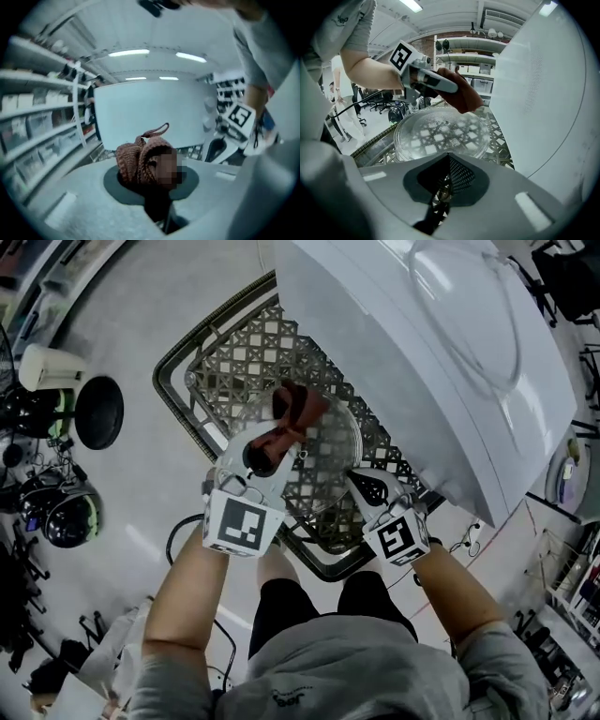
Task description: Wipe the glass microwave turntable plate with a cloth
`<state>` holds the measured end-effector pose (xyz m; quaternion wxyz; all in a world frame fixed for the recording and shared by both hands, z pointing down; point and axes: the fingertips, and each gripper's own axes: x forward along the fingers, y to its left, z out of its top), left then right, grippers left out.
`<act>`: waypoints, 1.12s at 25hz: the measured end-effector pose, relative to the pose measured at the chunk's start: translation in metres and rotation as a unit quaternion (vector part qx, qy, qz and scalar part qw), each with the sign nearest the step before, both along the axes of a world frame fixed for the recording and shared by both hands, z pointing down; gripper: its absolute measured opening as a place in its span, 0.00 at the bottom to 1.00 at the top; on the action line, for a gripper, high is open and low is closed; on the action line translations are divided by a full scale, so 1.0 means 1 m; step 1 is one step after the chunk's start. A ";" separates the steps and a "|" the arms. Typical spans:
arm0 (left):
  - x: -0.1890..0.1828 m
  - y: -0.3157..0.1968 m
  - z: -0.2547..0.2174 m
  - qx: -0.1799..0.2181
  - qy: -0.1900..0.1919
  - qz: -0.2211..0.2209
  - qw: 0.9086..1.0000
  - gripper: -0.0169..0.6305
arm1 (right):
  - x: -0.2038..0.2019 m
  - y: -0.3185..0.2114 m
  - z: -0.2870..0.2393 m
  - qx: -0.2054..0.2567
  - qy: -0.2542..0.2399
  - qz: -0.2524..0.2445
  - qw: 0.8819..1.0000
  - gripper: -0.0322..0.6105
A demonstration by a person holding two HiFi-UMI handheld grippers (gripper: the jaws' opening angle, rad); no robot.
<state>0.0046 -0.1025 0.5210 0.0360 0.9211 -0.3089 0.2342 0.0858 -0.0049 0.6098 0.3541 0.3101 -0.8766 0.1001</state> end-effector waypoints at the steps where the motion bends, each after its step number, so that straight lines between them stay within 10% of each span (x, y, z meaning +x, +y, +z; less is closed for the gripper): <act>1: 0.011 -0.002 0.006 0.033 -0.050 0.026 0.998 0.13 | 0.000 0.000 0.000 0.000 -0.001 0.001 1.000 0.06; 11: 0.046 -0.034 0.067 0.102 -0.272 0.093 0.952 0.13 | 0.001 0.000 -0.001 0.001 -0.008 0.013 1.000 0.06; 28: -0.055 -0.026 0.075 0.027 -0.339 0.019 0.940 0.12 | 0.003 -0.002 0.001 -0.005 -0.003 0.017 1.000 0.06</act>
